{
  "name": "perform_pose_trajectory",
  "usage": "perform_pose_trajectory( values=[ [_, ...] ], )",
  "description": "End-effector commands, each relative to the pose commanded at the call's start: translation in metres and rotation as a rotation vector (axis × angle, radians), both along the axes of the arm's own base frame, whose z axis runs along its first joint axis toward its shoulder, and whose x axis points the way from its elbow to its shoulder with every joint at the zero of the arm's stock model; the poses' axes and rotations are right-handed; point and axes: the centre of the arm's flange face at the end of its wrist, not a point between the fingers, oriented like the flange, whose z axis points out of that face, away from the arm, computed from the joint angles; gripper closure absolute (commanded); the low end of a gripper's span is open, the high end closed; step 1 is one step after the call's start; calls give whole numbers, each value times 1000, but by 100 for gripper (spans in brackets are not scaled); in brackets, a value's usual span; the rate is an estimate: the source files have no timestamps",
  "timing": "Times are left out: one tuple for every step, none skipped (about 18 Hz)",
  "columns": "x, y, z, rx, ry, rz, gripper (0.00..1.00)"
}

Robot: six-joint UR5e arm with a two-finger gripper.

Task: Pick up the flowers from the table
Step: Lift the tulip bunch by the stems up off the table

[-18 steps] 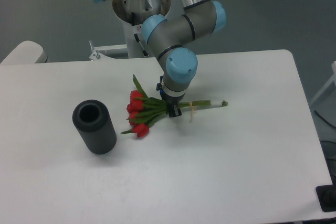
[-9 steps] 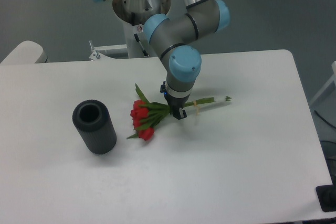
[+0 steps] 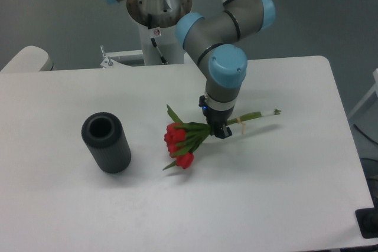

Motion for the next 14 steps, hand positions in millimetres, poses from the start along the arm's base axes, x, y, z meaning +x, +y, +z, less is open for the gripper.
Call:
perform_pose_trajectory(
  values=[
    [-4,4,0,2,2,17,93],
    [-8,8,3,7,8,32,94],
    [-12,11,4,5,5,41,94],
    [-17,15,6,2,0,46,94],
    [-21,20,11,1,-1,45,94],
    [-26,25,14,0,-5,54,94],
    [-31,31,18,2,-4,75,94],
    [-34,39,19,1,-6,95,93],
    [-36,46,20,1,-7,112,93],
    [-39,52,20,2,-7,126,93],
    [-42,56,19,3,-6,138,93],
    [-45,59,21,7,-2,142,93],
    [-48,62,21,9,-2,144,94],
    [-50,65,21,12,1,144,94]
  ],
)
